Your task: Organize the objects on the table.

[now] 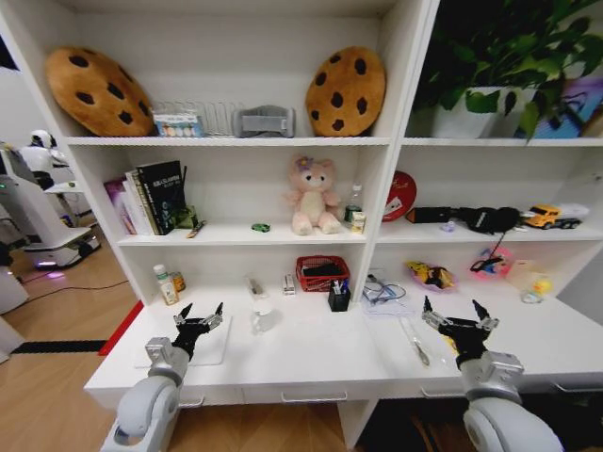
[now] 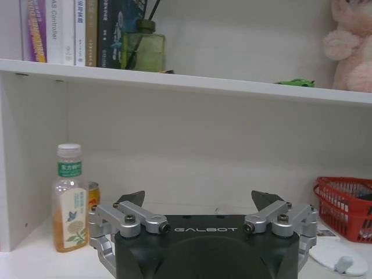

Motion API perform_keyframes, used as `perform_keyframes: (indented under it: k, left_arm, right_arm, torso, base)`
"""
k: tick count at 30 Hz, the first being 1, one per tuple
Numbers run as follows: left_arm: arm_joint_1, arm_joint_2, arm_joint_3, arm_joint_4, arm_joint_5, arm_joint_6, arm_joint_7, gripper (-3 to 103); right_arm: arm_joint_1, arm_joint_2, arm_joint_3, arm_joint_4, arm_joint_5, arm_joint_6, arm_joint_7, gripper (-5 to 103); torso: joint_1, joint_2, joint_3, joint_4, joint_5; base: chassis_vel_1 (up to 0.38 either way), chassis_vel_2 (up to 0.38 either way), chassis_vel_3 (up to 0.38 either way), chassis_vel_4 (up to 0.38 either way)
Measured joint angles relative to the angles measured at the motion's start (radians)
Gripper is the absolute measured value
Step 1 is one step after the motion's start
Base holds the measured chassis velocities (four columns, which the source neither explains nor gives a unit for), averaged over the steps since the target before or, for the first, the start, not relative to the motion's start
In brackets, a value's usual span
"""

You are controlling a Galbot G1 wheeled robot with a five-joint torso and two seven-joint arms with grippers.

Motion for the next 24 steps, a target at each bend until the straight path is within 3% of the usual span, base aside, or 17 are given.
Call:
perform_keyframes:
  k: [2,3,5,6,14,24]
  left_arm:
    - [0.0,0.0,-0.001,0.0,0.0,0.0,0.0,100]
    - [0.0,0.0,0.0,0.0,0.0,0.0,0.0,100]
    - [0.0,0.0,0.0,0.0,0.0,0.0,0.0,100]
    - [0.0,0.0,0.0,0.0,0.0,0.0,0.0,100]
    - [0.0,0.0,-0.001,0.0,0.0,0.0,0.0,100]
    - [0.0,0.0,0.0,0.0,0.0,0.0,0.0,100]
  right_arm:
    - [0.0,0.0,0.0,0.0,0.0,0.0,0.0,100]
    - [0.0,0.0,0.0,0.0,0.0,0.0,0.0,100]
    - [0.0,0.0,0.0,0.0,0.0,0.0,0.0,100]
    - [0.0,0.0,0.0,0.0,0.0,0.0,0.0,100]
    - [0.0,0.0,0.0,0.0,0.0,0.0,0.0,100]
    - [0.0,0.0,0.0,0.0,0.0,0.0,0.0,100]
  torso:
    - [0.0,0.0,0.0,0.0,0.002]
    - [0.0,0.0,0.0,0.0001,-0.0008]
    - [0.0,0.0,0.0,0.0003,-0.0006]
    - [0.0,0.0,0.0,-0.0002,0.0016]
    - [0.0,0.0,0.0,0.0002,0.0001]
    - [0.0,0.0,0.0,-0.0003,0.0008]
  base:
    - [0.263,0.26,-0.262,-0.261]
    - [0.264,0.261,-0.243,-0.252]
    - [0.254,0.261,-0.254,-0.25]
    - [0.272,0.259,-0.266,-0.262]
    - [0.221,0.218,-0.202,-0.2]
    - [-0.023,-0.008,0.017,-0.005]
